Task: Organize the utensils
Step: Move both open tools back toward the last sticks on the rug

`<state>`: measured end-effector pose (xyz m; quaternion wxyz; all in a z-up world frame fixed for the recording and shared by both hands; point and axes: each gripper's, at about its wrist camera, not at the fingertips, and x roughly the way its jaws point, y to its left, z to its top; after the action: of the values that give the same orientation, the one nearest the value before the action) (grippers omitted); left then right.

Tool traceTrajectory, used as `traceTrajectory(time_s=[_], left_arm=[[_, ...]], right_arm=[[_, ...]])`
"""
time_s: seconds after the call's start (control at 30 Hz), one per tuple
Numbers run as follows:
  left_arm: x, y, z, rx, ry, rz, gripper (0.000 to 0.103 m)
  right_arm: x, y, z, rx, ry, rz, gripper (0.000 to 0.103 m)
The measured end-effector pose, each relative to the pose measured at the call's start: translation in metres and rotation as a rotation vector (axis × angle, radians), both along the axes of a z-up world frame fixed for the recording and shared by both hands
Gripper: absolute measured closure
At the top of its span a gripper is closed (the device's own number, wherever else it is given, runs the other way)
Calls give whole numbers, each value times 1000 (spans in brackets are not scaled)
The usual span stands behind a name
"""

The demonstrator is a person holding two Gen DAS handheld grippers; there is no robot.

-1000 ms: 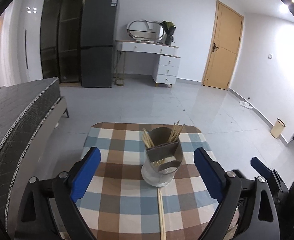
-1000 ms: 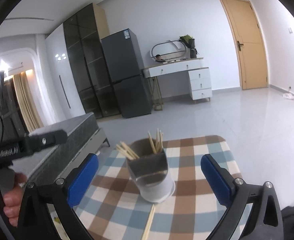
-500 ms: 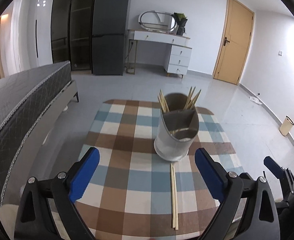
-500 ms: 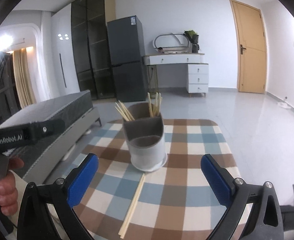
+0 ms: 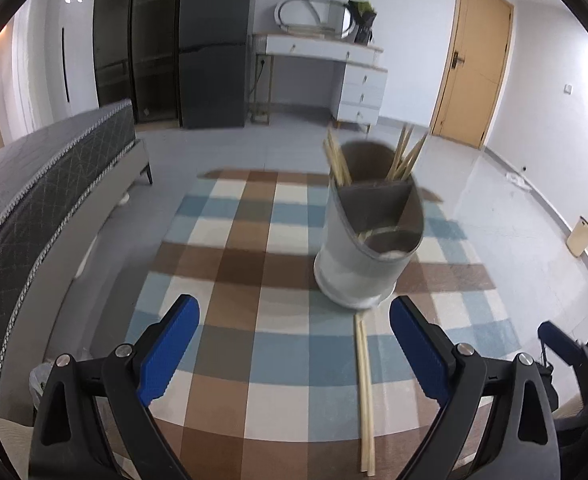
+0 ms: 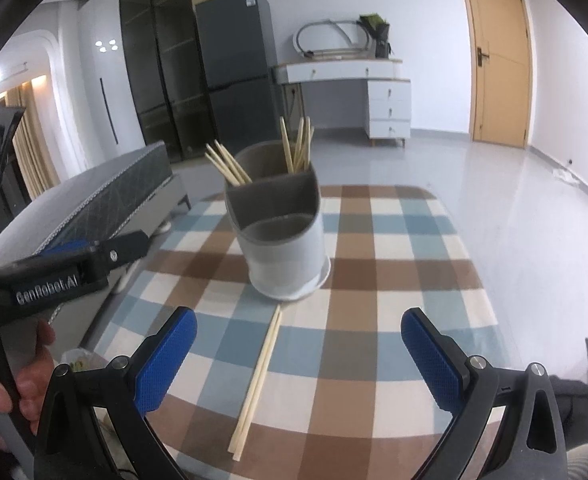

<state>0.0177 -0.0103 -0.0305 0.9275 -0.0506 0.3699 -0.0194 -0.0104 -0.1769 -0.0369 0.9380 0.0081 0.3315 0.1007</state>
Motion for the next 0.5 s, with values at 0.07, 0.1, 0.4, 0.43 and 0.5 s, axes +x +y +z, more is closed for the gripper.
traceTrajectory(time_s=[0.07,0.1,0.4,0.43,0.5], left_arm=[[7,3,-9,-25,46,6,10],[12,5,-13,-43,76,10,10],[37,21,-35,-63,188,86,10],[38,22,-37,-64,198,92,10],[41,24,-39,-66,215,103,10]], right_arm=[[6,3,-6,-12,19,0,0],[10,4,-10,-20,32,0,0],[60,12,-57,-23,234,0,18],[65,14,-63,-22,264,6,23],[73,20,-77,-35,317,24,26]])
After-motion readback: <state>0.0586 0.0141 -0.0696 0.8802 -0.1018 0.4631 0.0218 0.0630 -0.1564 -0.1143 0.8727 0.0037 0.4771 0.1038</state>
